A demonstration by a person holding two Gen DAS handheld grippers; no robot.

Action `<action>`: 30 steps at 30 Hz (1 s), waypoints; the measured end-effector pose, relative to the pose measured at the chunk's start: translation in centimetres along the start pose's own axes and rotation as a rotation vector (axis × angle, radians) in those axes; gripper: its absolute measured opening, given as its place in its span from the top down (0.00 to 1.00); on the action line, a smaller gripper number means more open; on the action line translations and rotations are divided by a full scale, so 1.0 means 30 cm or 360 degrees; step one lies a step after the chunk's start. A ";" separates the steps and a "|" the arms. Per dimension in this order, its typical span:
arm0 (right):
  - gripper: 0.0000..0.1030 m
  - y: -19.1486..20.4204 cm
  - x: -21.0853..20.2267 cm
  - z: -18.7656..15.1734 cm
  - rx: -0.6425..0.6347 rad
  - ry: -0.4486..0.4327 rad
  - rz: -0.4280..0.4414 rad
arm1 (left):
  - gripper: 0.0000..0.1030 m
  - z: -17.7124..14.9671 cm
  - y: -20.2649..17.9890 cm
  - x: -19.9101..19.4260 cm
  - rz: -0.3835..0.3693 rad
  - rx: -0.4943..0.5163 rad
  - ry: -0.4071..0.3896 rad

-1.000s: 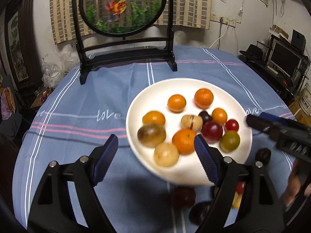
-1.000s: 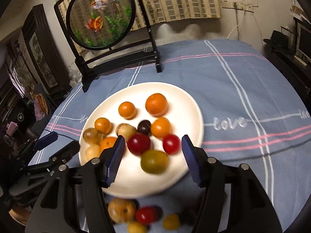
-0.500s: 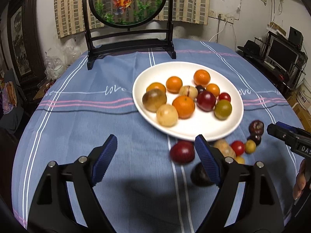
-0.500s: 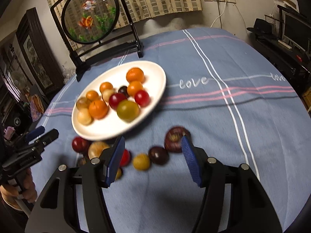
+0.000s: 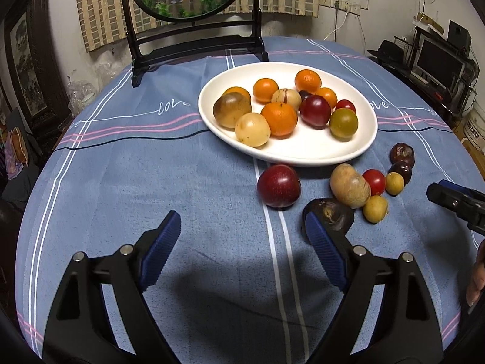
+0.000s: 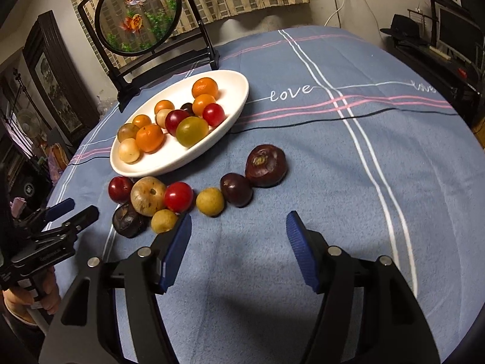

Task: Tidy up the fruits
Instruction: 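Withdraw both open tools back toward the fruit cluster, then grasp a red plum with the left tool while the right tool grasps a dark brown plum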

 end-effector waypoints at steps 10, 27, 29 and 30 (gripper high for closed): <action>0.36 0.008 0.023 -0.018 -0.0021 0.0043 0.0032 | 0.17 0.026 -0.026 0.104 -0.0085 -0.0100 0.0150; 0.36 -0.043 0.058 0.033 -0.0037 0.0086 -0.0113 | 0.61 0.057 -0.139 0.183 -0.0191 -0.0027 0.0218; 0.36 -0.075 0.055 0.056 0.0022 0.0061 -0.0148 | 0.61 0.053 -0.137 0.179 -0.0194 -0.0027 0.0207; 0.36 -0.088 0.054 0.066 0.0044 0.0052 -0.0161 | 0.61 0.052 -0.137 0.177 -0.0189 -0.0020 0.0200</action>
Point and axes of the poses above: each gripper's, at about its wrist camera, not at the fingertips, and x roughly the way its jaws point, y to its left, z to its top, the point moved 9 cm from there along x, roughly the way its jaws point, and after that the axes turned 12 degrees about z, right-handed, at the moved point
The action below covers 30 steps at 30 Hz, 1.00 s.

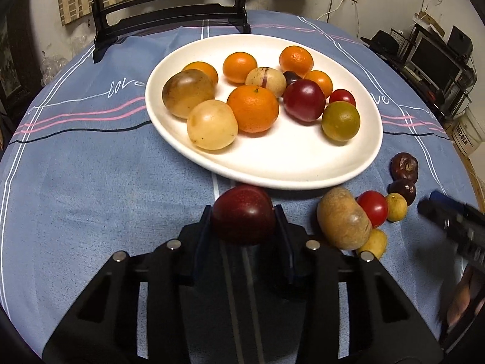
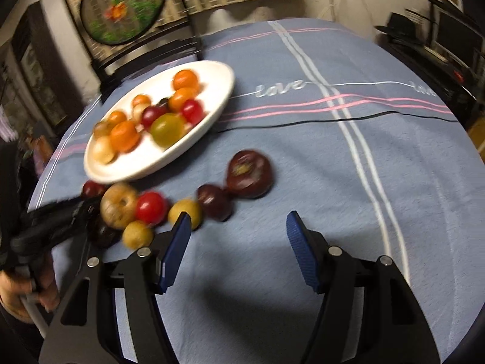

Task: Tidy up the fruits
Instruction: 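Grasp a red plum with the left tool while the right tool grasps a dark brown plum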

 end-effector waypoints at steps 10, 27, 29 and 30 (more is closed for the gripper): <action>0.36 -0.011 0.087 0.112 -0.0041 0.0020 -0.0188 | 0.61 -0.001 0.004 0.000 -0.0024 -0.0009 -0.0017; 0.62 -0.008 0.089 0.133 0.0036 -0.0011 -0.0157 | 0.61 0.006 0.021 -0.008 -0.0103 -0.0075 0.0004; 0.63 -0.001 0.052 0.141 0.0030 -0.0051 -0.0121 | 0.61 0.006 0.025 -0.020 -0.0104 -0.0073 -0.0004; 0.65 0.004 0.037 0.147 0.0027 -0.0070 -0.0105 | 0.61 0.007 0.027 -0.026 -0.0104 -0.0074 -0.0008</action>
Point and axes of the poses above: each gripper's, at about its wrist camera, not at the fingertips, and x roughly the way its jaws point, y to its left, z to its top, the point moved 9 cm from there along x, roughly the way its jaws point, and after that the axes turned 12 degrees about z, right-handed, at the moved point
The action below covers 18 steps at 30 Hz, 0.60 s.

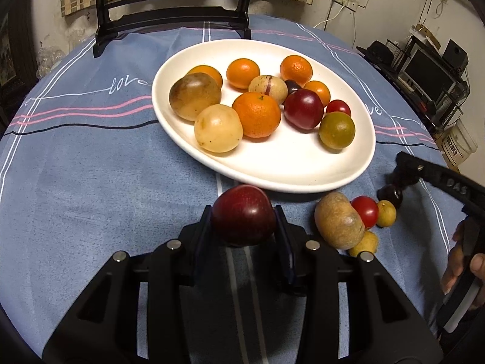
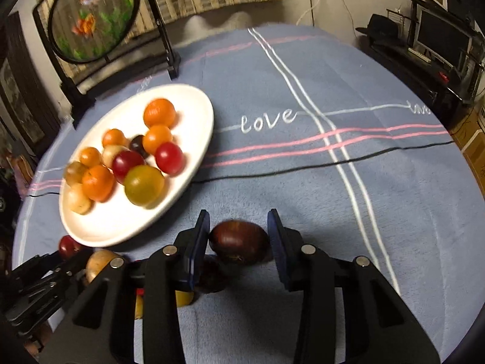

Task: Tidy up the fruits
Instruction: 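Grasp a red plum with the left tool while the right tool grasps a dark brown plum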

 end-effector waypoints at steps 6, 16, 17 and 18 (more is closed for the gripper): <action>0.65 0.030 -0.050 0.014 -0.0057 -0.0047 0.0025 | 0.61 0.018 0.016 -0.062 0.0014 -0.0001 -0.0073; 0.62 -0.031 -0.041 -0.039 -0.0048 0.0040 -0.0014 | 0.61 0.011 0.038 -0.046 0.0023 -0.0008 -0.0054; 0.62 -0.036 -0.044 -0.048 -0.0059 0.0053 -0.0025 | 0.61 0.009 0.038 -0.045 0.0022 -0.0010 -0.0051; 0.62 -0.038 -0.051 -0.057 -0.0079 0.0064 -0.0037 | 0.61 0.008 0.039 -0.041 0.0019 -0.0011 -0.0046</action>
Point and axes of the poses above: each gripper's, at about its wrist camera, not at the fingertips, and x roughly the way its jaws point, y to its left, z to its top, the point moved 9 cm from there along x, roughly the way its jaws point, and after that the axes turned 12 degrees about z, right-handed, at the moved point
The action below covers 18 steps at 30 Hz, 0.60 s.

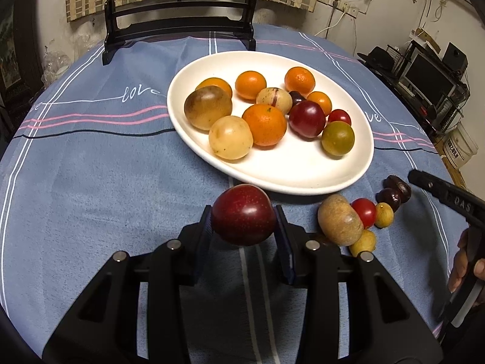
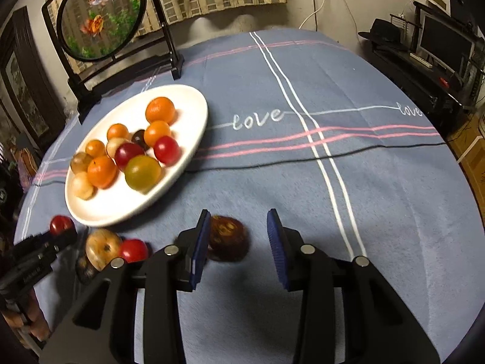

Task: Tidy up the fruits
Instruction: 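Grasp a red plum with the left tool while the right tool grasps a dark brown plum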

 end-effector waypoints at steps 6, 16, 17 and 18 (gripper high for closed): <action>0.39 0.032 -0.032 -0.078 -0.0292 0.0077 -0.0096 | 0.61 -0.007 -0.001 0.014 -0.0003 0.0000 0.0015; 0.39 0.038 0.081 -0.086 -0.0433 0.0172 -0.0222 | 0.61 -0.021 -0.005 0.019 0.0000 0.0001 0.0034; 0.44 0.030 0.086 -0.072 -0.0435 0.0150 -0.0240 | 0.61 -0.021 -0.005 0.019 0.0001 0.0002 0.0035; 0.52 0.028 0.102 -0.065 -0.0421 0.0170 -0.0212 | 0.61 -0.021 -0.006 0.021 0.0000 0.0002 0.0039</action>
Point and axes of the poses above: each gripper's, at about its wrist camera, not at the fingertips, and x roughly the way its jaws point, y to its left, z to its top, the point moved 9 cm from there along x, roughly the way its jaws point, and after that the axes turned 12 degrees about z, right-handed, at the moved point
